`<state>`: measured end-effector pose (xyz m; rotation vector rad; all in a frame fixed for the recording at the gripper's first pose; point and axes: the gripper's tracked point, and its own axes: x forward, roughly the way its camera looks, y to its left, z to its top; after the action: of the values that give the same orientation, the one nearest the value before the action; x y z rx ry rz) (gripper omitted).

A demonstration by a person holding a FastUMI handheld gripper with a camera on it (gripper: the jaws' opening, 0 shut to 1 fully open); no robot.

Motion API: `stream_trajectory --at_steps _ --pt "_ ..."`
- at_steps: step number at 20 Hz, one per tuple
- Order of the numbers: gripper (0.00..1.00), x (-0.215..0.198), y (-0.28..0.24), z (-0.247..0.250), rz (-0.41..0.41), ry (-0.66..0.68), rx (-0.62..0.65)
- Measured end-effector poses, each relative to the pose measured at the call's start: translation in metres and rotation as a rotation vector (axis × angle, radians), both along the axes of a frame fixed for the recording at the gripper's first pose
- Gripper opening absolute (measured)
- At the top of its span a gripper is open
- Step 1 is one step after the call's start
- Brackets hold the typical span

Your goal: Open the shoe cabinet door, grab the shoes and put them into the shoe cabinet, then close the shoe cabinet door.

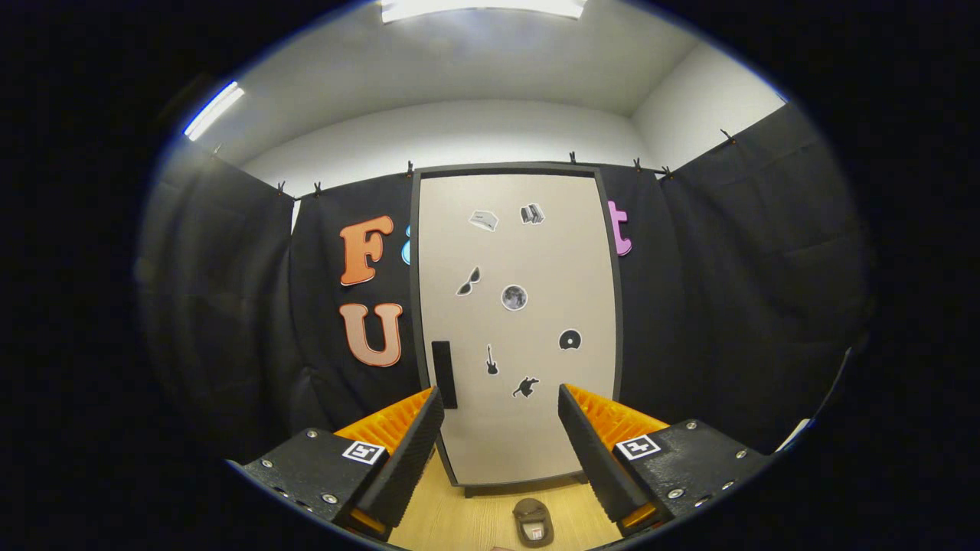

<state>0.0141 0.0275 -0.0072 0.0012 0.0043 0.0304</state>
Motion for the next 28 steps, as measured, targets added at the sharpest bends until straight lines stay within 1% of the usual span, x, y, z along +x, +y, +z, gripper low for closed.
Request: stream_trajectory --at_steps 7,11,14,20,24,28 --pt "0.94 0.024 0.032 -0.010 0.023 0.002 0.001" --pt "0.94 0.045 0.048 -0.014 0.014 -0.003 0.010" --pt "0.94 0.062 0.062 -0.015 0.022 -0.004 0.025" --pt "0.94 0.099 0.073 -0.032 0.024 0.020 -0.006" --pt "0.93 0.125 0.077 -0.036 0.033 0.025 0.004" --pt "0.91 0.148 0.083 -0.047 0.045 0.035 -0.001"
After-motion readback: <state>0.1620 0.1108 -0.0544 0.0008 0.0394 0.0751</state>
